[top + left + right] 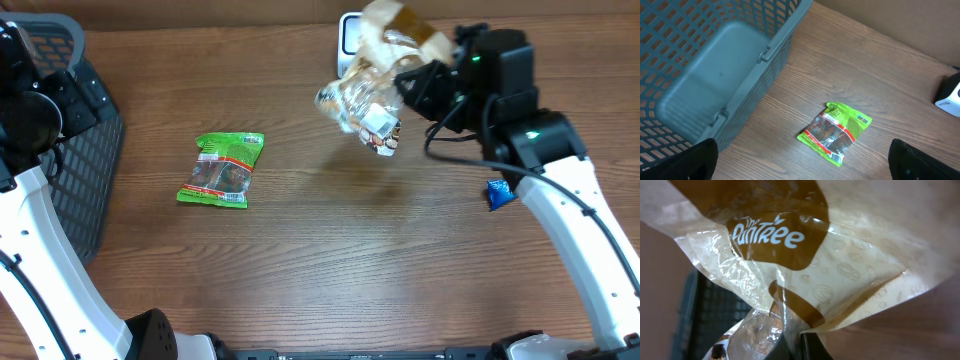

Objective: Scan the item barcode
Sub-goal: 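Lift the bread bag with the right gripper to the scanner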

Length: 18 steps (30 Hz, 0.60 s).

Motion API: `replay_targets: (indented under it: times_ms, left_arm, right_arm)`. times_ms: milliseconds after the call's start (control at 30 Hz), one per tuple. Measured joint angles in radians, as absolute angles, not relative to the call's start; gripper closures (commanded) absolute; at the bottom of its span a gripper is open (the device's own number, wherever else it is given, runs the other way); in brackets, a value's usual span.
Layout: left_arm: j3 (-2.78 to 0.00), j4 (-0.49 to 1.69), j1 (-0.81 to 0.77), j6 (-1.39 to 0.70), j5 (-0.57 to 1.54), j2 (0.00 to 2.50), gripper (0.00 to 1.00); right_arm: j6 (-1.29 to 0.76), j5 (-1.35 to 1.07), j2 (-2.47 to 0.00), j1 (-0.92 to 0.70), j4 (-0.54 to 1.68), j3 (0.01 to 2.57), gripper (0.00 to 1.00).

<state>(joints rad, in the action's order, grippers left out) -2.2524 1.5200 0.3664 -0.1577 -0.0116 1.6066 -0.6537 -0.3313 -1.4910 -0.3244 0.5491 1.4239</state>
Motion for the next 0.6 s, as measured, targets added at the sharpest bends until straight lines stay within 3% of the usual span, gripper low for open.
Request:
replay_targets:
  times_ms: [100,267,600]
  left_arm:
    - [-2.252,1.520,0.366,-0.158,-0.012,1.607,0.00]
    - [-2.252,1.520,0.366,-0.158,-0.012,1.607,0.00]
    - [-2.252,1.520,0.366,-0.158,-0.012,1.607,0.00]
  right_arm:
    - [-0.500,-0.255,-1.508,-0.380,0.536,1.424,0.96]
    - [-0.421,-0.157,-1.515,-0.403,0.537,1.424,0.96]
    - [-0.793,0.227,-1.559,-0.435,0.700,1.420,0.96]
